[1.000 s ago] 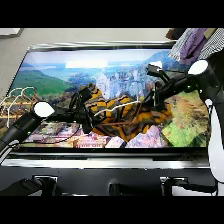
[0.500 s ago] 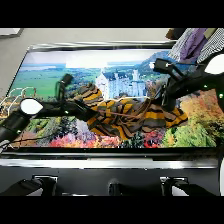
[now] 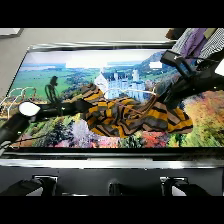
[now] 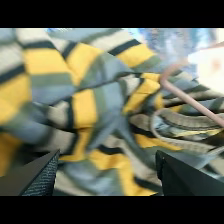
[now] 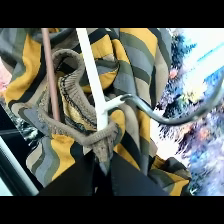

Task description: Fold the clothes and pants, and hang the long-sleeved shirts on hangers.

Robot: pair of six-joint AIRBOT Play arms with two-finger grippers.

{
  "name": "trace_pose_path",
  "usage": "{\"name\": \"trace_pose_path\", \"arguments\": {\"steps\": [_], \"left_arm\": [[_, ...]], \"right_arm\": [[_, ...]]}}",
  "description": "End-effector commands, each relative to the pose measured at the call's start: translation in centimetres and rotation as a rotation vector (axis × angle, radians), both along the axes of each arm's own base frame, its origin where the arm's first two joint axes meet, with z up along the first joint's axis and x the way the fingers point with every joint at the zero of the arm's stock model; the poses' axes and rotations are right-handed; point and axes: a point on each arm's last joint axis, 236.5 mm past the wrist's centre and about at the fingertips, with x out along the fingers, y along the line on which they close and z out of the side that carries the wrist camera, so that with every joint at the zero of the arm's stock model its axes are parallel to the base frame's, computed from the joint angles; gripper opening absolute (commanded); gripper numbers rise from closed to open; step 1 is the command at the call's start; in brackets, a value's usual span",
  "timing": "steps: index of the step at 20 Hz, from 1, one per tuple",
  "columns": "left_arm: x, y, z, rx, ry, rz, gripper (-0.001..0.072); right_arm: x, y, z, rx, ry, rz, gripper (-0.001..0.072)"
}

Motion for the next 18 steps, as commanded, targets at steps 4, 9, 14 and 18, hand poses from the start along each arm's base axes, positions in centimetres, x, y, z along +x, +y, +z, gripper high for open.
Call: {"name": "trace_pose_path", "arguments": {"steps": [4,9,14,18], "left_arm": [[-2.1,-10.4,-4.4,-0.088,0.132,-0.032,0.0672],[-0.5,-14.8,-6.0,-0.075,0.129,-0.075,0.0671],[0.6,-15.8,-8.9,-0.051,0.164,-0.077,0.0661],[-0.2,-16.6,-9.1,-0.039,0.148,-0.108,0.0590]], "right_arm": [[-0.6,-0.2,-0.1,0.019,0.065,-0.086,0.0031],[-1.0,-0.2,-0.2,0.016,0.082,-0.080,0.0031],[-0.4,-0.1,0.0,0.022,0.057,-0.091,0.0031],[0.1,-0.1,0.1,0.026,0.036,-0.101,0.0031]]}}
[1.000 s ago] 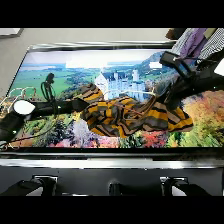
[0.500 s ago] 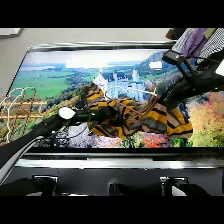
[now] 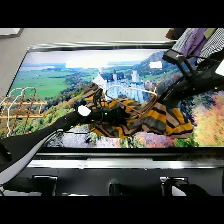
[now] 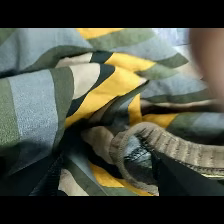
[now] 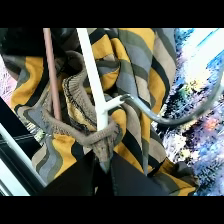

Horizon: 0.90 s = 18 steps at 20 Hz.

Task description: Fold the clothes and pants, and hang the long-sleeved shirts on hangers.

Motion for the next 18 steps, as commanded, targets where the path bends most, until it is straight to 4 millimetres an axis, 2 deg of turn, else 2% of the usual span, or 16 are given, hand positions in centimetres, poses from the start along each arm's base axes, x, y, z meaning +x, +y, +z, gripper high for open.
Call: {"name": "trace_pose_path", "arguments": {"steps": [1,2,4,7,10,14,16,18], "left_arm": [[-0.5,-0.8,-0.5,0.008,-0.009,-0.022,0.0589],[-0.5,-1.0,-0.4,0.007,-0.011,-0.023,0.0584],[-0.6,-1.1,-0.5,0.009,-0.014,-0.023,0.0432],[0.5,-0.7,-0.4,0.015,-0.041,0.018,0.0204],[1.7,-0.5,0.1,-0.001,-0.051,0.075,0.0191],[2.0,-1.0,0.7,-0.012,-0.065,0.073,0.0187],[1.5,-1.6,0.7,-0.011,-0.070,0.033,0.0028],[0.3,-2.0,0.6,-0.018,-0.042,-0.012,0.0028]], "right_arm": [[0.6,0.0,0.2,0.007,-0.023,-0.018,0.0031],[0.8,0.0,0.3,0.011,-0.027,-0.031,0.0031],[1.1,0.1,0.4,0.016,-0.035,-0.043,0.0031],[0.9,0.1,0.4,0.018,-0.026,-0.038,0.0032],[0.2,0.1,0.1,0.014,0.000,-0.027,0.0032],[0.1,0.1,0.1,0.012,0.007,-0.024,0.0032],[0.1,0.1,0.1,0.012,0.008,-0.024,0.0032],[-0.2,0.1,0.0,0.010,0.017,-0.020,0.0032]]}}
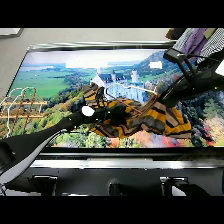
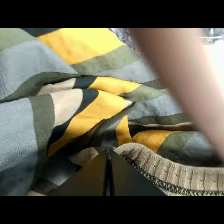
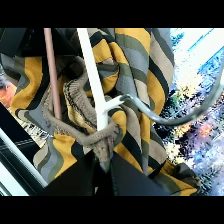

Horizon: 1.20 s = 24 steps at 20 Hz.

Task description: Fold the clothes and pants, and hang the long-sleeved shirts on hangers.

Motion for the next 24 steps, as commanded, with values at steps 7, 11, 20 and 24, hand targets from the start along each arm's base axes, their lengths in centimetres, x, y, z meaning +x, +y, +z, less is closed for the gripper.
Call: {"name": "trace_pose_path", "arguments": {"steps": [7,11,20,24], "left_arm": [[-2.3,-0.3,0.0,-0.005,0.025,-0.146,0.0301],[-2.0,0.1,0.0,-0.006,0.030,-0.140,0.0336],[-2.7,-0.9,-1.0,0.007,0.035,-0.146,0.0027],[0.1,1.9,1.0,-0.010,0.011,-0.084,0.0024]], "right_arm": [[-0.5,0.0,-0.2,-0.002,0.024,0.003,0.0032],[-0.5,0.0,-0.2,-0.002,0.024,0.003,0.0032],[-0.9,0.0,-0.3,-0.002,0.043,-0.002,0.0032],[-2.1,-1.0,-0.1,-0.043,0.063,-0.015,0.0031]]}}
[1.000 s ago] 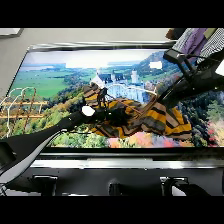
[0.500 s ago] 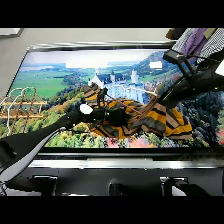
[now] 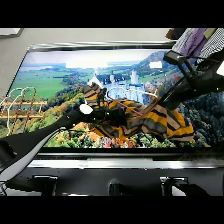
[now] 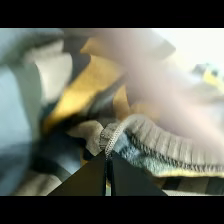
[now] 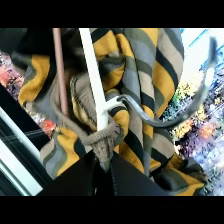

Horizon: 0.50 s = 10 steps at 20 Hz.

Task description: Fold the clothes and pants, and hang the long-sleeved shirts on hangers.

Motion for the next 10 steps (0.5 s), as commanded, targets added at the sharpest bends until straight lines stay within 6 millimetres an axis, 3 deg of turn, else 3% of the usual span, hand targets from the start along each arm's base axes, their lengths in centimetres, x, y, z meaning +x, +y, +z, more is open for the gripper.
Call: {"name": "trace_pose_path", "arguments": {"steps": [1,5,10], "left_arm": [[2.3,2.5,1.8,-0.003,-0.034,0.044,0.0024],[4.6,5.6,4.4,-0.006,-0.088,0.095,0.0024],[4.5,6.5,4.7,-0.005,-0.078,0.076,0.0023]], "right_arm": [[-0.9,-1.0,0.3,-0.040,0.016,-0.038,0.0031],[-1.5,-1.1,1.0,-0.037,0.006,-0.054,0.0030],[-2.3,0.5,0.3,-0.126,0.006,0.007,0.0030]]}}
